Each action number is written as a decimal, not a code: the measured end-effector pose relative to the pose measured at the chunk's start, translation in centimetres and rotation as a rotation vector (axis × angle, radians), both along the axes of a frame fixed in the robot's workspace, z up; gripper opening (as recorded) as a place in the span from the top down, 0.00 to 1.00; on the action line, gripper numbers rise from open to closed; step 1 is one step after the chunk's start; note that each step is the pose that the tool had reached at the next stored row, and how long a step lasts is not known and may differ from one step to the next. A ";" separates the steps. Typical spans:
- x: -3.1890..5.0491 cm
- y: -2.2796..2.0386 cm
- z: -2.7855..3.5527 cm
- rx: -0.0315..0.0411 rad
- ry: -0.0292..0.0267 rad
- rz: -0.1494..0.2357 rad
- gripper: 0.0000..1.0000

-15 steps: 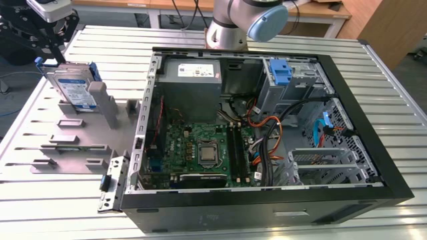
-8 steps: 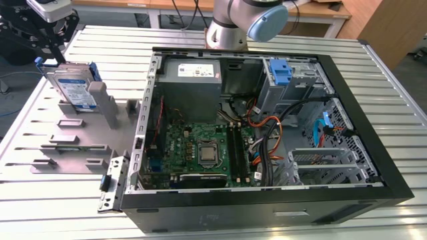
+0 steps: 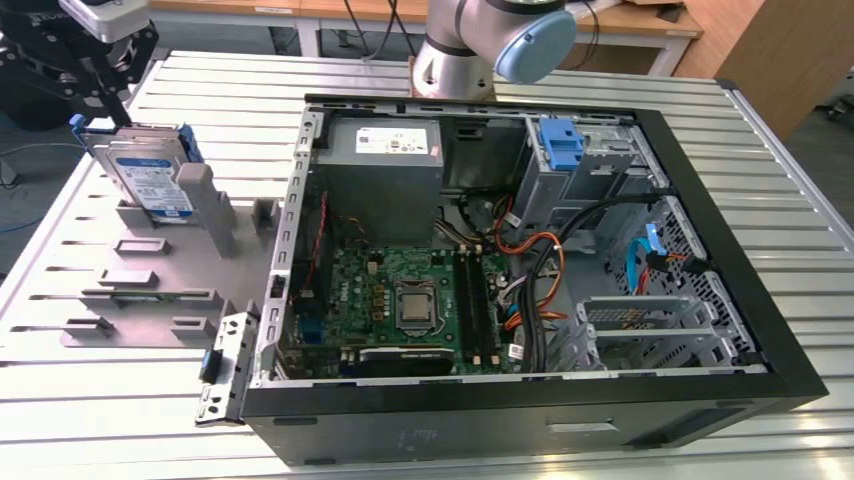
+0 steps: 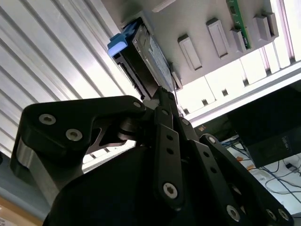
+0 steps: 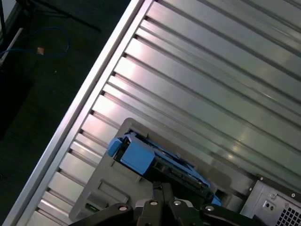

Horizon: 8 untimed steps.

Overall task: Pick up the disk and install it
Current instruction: 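Pick up the disk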

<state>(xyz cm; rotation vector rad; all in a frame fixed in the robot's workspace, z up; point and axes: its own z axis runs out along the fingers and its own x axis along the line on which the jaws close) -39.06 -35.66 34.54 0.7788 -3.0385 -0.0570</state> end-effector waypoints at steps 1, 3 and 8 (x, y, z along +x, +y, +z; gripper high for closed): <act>0.00 0.00 -0.02 0.0000 -0.0001 0.015 0.89; 0.00 0.00 -0.04 0.0001 0.0002 0.049 0.89; 0.00 0.00 -0.11 0.0034 -0.0001 0.120 0.89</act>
